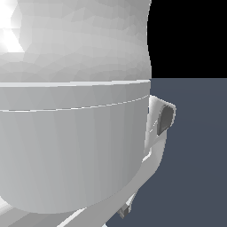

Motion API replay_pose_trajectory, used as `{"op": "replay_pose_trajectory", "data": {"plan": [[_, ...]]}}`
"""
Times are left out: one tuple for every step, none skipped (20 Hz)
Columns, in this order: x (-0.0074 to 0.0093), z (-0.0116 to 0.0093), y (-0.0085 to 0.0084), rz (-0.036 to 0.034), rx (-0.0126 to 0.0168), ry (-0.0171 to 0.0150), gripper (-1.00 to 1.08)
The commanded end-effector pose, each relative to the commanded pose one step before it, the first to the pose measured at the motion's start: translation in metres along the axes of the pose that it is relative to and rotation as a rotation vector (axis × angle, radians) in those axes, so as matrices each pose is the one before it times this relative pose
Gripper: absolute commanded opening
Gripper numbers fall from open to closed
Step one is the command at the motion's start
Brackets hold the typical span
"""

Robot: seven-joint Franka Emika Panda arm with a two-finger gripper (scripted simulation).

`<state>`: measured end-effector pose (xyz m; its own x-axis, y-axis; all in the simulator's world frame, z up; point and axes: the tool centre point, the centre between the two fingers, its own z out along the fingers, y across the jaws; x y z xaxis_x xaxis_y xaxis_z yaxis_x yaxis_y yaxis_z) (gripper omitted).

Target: Insert the peg into the horizontal hole in a box.

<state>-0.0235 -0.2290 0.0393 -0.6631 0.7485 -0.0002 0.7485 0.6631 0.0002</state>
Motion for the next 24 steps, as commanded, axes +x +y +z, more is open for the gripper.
{"op": "replay_pose_trajectory", "data": {"plan": [[0.00034, 0.01176, 0.00007, -0.00127, 0.00017, 0.00027, 1.00], [-0.00017, 0.00322, -0.00009, 0.00000, 0.00000, 0.00000, 1.00], [-0.00023, 0.00248, -0.00002, 0.00000, 0.00000, 0.00000, 1.00], [-0.00008, 0.00173, 0.00044, -0.00069, 0.00000, -0.00005, 1.00], [-0.00033, 0.00106, 0.00012, 0.00000, 0.00000, 0.00000, 1.00], [-0.00031, 0.00044, 0.00014, 0.00000, 0.00000, 0.00000, 1.00], [-0.00013, 0.00007, 0.00007, 0.00000, 0.00000, 0.00000, 1.00], [0.00000, 0.00000, 0.00000, 0.00000, 0.00000, 0.00000, -1.00], [0.00000, 0.00000, 0.00000, 0.00000, 0.00000, 0.00000, -1.00], [0.00000, 0.00000, 0.00000, 0.00000, 0.00000, 0.00000, -1.00], [0.00000, 0.00000, 0.00000, 0.00000, 0.00000, 0.00000, -1.00], [0.00000, 0.00000, 0.00000, 0.00000, 0.00000, 0.00000, -1.00], [0.00000, 0.00000, 0.00000, 0.00000, 0.00000, 0.00000, -1.00], [0.00000, 0.00000, 0.00000, 0.00000, 0.00000, 0.00000, -1.00], [0.00000, 0.00000, 0.00000, 0.00000, 0.00000, 0.00000, -1.00], [0.00000, 0.00000, 0.00000, 0.00000, 0.00000, 0.00000, -1.00], [0.00000, 0.00000, 0.00000, 0.00000, 0.00000, 0.00000, -1.00], [0.00047, 0.00003, 0.00024, -0.00008, -0.00001, 0.00097, -1.00], [0.00032, -0.00003, 0.00033, 0.00000, 0.00000, 0.00000, -1.00], [0.00051, -0.00015, 0.00008, 0.00162, 0.00000, -0.00011, -1.00], [0.00106, -0.00015, 0.00056, 0.00195, 0.00000, 0.00000, -1.00], [0.00145, -0.00021, 0.00072, 0.00285, 0.00000, -0.00001, -1.00], [0.00188, -0.00027, 0.00096, 0.00359, 0.00000, -0.00001, -1.00], [0.00229, -0.00032, 0.00117, 0.00439, 0.00000, -0.00001, -1.00]]}}
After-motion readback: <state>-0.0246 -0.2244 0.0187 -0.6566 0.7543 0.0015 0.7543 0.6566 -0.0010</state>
